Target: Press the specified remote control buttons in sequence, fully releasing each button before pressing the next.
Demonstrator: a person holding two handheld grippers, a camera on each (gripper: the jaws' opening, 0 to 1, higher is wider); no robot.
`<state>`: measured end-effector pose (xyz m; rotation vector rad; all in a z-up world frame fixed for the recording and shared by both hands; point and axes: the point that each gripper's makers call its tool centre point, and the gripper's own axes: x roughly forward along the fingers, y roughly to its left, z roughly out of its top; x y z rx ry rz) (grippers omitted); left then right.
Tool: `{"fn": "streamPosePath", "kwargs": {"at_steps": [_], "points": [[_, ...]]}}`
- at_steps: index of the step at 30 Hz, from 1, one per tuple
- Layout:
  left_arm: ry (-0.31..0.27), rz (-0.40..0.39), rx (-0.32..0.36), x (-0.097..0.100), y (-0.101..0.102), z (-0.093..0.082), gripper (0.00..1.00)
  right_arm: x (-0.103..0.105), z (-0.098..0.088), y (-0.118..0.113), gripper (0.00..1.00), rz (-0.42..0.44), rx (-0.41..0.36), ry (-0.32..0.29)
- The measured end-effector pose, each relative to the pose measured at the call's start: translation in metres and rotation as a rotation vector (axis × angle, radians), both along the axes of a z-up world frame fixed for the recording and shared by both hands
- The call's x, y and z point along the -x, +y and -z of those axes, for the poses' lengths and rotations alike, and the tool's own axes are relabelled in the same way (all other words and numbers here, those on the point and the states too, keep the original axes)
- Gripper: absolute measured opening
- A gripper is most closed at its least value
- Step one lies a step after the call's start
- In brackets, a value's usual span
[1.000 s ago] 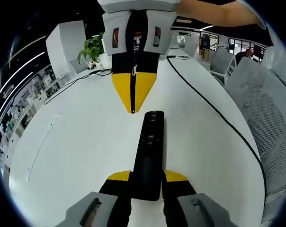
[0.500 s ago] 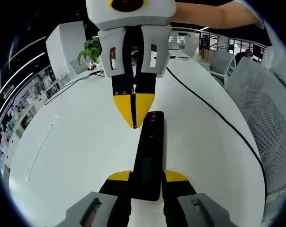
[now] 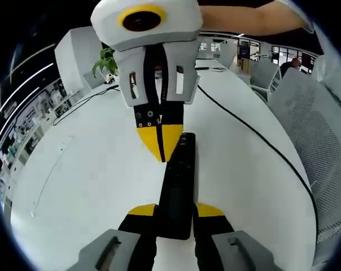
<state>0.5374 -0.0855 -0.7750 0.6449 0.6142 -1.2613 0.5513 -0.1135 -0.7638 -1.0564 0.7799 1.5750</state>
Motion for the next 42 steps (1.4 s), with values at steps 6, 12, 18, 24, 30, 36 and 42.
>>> {"fn": "streamPosePath", "kwargs": {"at_steps": [6,12,18,24,30,36,42], "points": [[0.001,0.002,0.004,0.0006,-0.0001,-0.0002,0.23,0.0003,0.0037,0.0013,0.0,-0.002,0.01,0.016],[0.0,0.002,0.007,0.001,0.0002,-0.0002,0.23,0.0015,0.0044,0.0024,0.0,-0.006,0.014,0.023],[-0.004,-0.001,0.008,0.0013,0.0006,-0.0004,0.23,0.0049,0.0061,0.0023,0.0,-0.013,0.022,0.03],[-0.008,-0.001,0.007,0.0012,0.0008,-0.0005,0.23,0.0059,0.0076,0.0017,0.0,-0.018,0.028,0.03],[-0.008,-0.001,0.008,0.0009,0.001,-0.0004,0.23,0.0054,0.0081,0.0017,0.0,-0.023,0.032,0.029],[-0.008,-0.003,0.01,0.0008,0.0011,-0.0003,0.23,0.0052,0.0091,0.002,0.0,-0.028,0.044,0.032],[-0.012,0.005,-0.001,0.0009,0.001,0.0001,0.23,0.0049,0.0102,0.0018,0.0,-0.043,0.065,0.031]]}}
